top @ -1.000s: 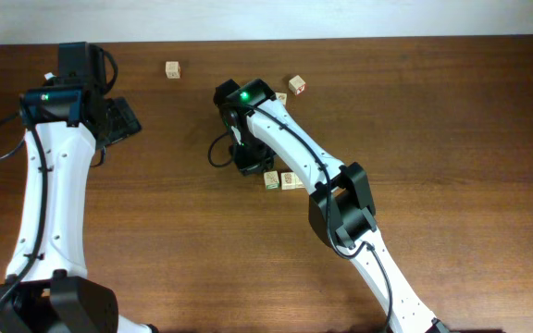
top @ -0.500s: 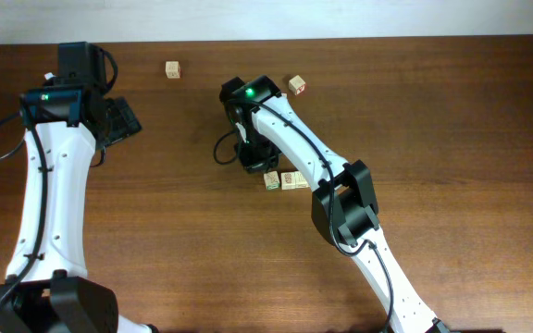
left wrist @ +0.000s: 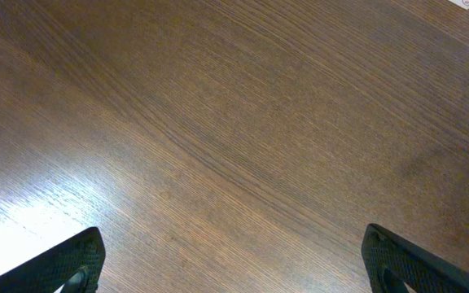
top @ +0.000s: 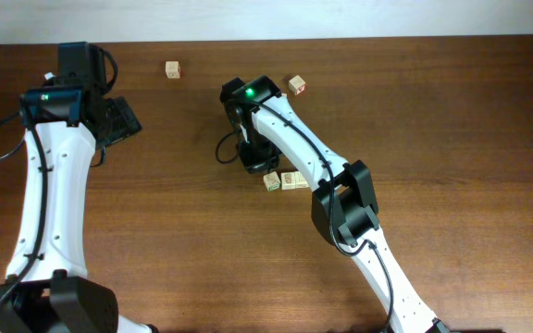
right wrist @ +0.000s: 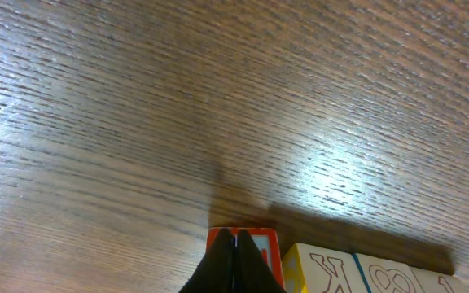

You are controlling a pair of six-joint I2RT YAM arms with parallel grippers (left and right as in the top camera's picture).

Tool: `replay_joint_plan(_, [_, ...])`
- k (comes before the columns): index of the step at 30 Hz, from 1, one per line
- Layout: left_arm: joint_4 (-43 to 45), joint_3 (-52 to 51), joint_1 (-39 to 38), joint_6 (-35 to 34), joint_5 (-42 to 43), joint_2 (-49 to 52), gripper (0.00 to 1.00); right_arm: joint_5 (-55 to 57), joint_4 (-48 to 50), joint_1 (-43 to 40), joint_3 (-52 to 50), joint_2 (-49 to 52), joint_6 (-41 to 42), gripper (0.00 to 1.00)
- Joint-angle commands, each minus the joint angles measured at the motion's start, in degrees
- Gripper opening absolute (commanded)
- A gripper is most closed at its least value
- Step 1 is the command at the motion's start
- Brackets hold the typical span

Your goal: Rotate 5 blocks

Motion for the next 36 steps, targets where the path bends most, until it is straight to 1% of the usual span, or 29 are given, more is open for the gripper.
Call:
replay_joint_plan(1, [-0.1,0.8,0.0,-0.7,-0.8,0.1,0.99,1.4,0.0,-0.9,-0.3,-1.3,2.2,0.04])
replay_joint_plan(4, [-0.1,0.8,0.0,-0.7,-0.8,0.1,0.99,1.4,-0.1,-1.4,-0.3,-1.3,3.7,0.04])
replay_joint_plan(14, [-0.1,0.8,0.0,-0.7,-0.8,0.1,0.99,1.4,-1.3,-2.6,-0.3,-1.3,4.9,0.04])
replay_joint_plan(18, [-0.1,0.8,0.0,-0.7,-0.8,0.1,0.99,1.4,0.9,-2.6,1.0,-1.4,-1.8,0.04])
replay_joint_plan(21, [-0.1,0.8,0.0,-0.7,-0.8,0.1,0.99,1.2,1.7,-2.5,3.4,-1.4,-5.0,0.04])
replay_joint_plan(26, [-0.1,0.8,0.0,-0.7,-0.8,0.1,0.99,-5.4,1.4,-0.9,5.2,-1.4,-13.3,0.04])
replay_joint_plan(29, [0.0,0.8,0.0,-0.7,-0.8,0.1,0.99,-7.9,-0.2,1.0,5.2,-1.4,-16.1,0.04])
replay_joint_plan(32, [-0.1,0.8,0.0,-0.7,-0.8,0.1,0.99,-7.5,-2.3,2.7,5.2,-1.3,-15.3,0.04])
replay_joint_plan(34, [-0.1,0.8,0.0,-0.7,-0.8,0.1,0.99,-5.1,-2.4,2.7,4.6,-1.3,-10.5,0.04])
replay_joint_plan(36, [-0.1,0.8,0.0,-0.7,-0.8,0.1,0.99,-4.1,-2.4,2.7,3.8,-1.3,-8.2,0.04])
